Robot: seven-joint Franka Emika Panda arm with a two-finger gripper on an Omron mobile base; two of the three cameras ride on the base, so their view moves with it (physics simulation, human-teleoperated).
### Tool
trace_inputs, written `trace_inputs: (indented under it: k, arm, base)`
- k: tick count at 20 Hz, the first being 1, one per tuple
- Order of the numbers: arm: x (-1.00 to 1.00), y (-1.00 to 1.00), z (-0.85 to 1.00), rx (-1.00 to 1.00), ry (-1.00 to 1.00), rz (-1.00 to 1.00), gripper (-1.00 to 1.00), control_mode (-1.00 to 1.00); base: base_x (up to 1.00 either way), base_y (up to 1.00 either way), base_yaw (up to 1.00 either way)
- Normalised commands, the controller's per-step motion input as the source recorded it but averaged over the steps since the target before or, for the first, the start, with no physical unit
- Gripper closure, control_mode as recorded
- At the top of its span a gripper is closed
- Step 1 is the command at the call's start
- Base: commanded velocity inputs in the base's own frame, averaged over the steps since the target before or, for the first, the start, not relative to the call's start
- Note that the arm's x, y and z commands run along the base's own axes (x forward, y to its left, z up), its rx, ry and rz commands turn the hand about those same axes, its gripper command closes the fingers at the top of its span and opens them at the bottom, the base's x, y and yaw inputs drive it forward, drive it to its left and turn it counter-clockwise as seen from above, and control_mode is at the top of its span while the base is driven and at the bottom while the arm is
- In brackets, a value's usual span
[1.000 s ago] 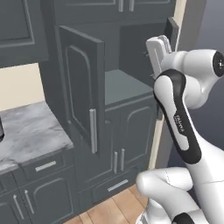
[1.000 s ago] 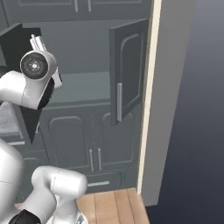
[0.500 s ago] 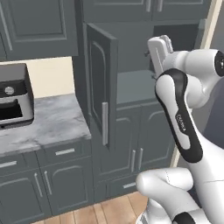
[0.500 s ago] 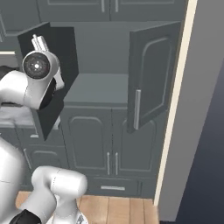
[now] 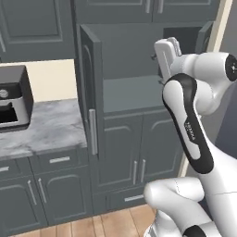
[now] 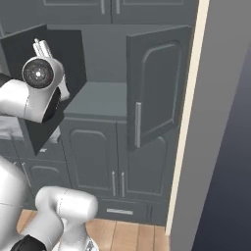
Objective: Close all open cabinet doors.
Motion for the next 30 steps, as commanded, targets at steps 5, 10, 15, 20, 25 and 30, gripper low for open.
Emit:
trace_inputs:
  k: [5,10,15,20,25,30]
  arm:
    - [0.00,0.00,0.00,0.00,0.00,0.00,-1.00,1.00]
    - [0.00,0.00,0.00,0.00,0.00,0.00,-1.00,1.00]
    - [0.00,0.00,0.00,0.00,0.00,0.00,-1.00,1.00]
    - [0.00,0.00,0.00,0.00,0.00,0.00,-1.00,1.00]
    - [0.00,0.00,0.00,0.00,0.00,0.00,-1.00,1.00]
    - [0.00,0.00,0.00,0.00,0.00,0.00,-1.00,1.00]
  base:
    - [0.36,-0.11,0.12]
    - [0.30,-0.18,0.03]
    - [0.40,-0.23,0.00]
    - [0.44,-0.21,0.00]
    - [0.30,-0.20,0.00]
    - [0.31,-0.21,0.01]
